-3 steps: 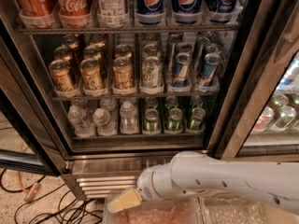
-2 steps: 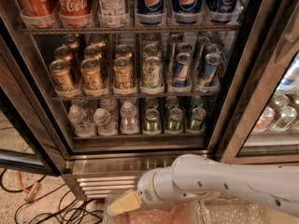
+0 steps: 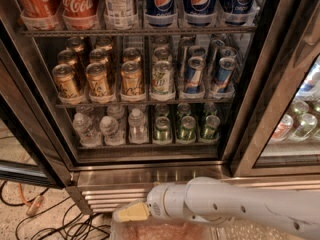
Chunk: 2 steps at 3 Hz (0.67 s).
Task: Pick water bottle from bottom shelf of fridge
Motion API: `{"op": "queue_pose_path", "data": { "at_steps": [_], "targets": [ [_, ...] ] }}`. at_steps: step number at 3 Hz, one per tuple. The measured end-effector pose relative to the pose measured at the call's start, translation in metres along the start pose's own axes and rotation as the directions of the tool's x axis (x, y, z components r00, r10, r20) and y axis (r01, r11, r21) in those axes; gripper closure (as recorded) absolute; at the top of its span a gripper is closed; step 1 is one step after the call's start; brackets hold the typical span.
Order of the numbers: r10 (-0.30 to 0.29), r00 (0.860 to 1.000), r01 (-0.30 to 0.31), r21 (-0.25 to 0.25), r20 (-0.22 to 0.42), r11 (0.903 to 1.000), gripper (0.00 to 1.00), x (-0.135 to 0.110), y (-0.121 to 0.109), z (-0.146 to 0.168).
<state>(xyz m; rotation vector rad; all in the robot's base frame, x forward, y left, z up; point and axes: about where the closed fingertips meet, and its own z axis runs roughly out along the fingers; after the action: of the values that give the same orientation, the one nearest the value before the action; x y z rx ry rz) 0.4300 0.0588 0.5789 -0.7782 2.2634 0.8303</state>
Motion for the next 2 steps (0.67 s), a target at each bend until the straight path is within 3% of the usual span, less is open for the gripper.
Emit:
{"op": "queue_pose_path", "data": {
  "at_steps": [1, 2],
  "targets": [
    [-0.044, 0.995, 0.037, 0.082, 0.085, 0.9959, 0.00, -0.010, 0.006, 0.000],
    [-0.118, 0.982, 0.094, 0.157, 0.148, 0.9831, 0.00, -0.023, 0.020, 0.006]
  ]
}}
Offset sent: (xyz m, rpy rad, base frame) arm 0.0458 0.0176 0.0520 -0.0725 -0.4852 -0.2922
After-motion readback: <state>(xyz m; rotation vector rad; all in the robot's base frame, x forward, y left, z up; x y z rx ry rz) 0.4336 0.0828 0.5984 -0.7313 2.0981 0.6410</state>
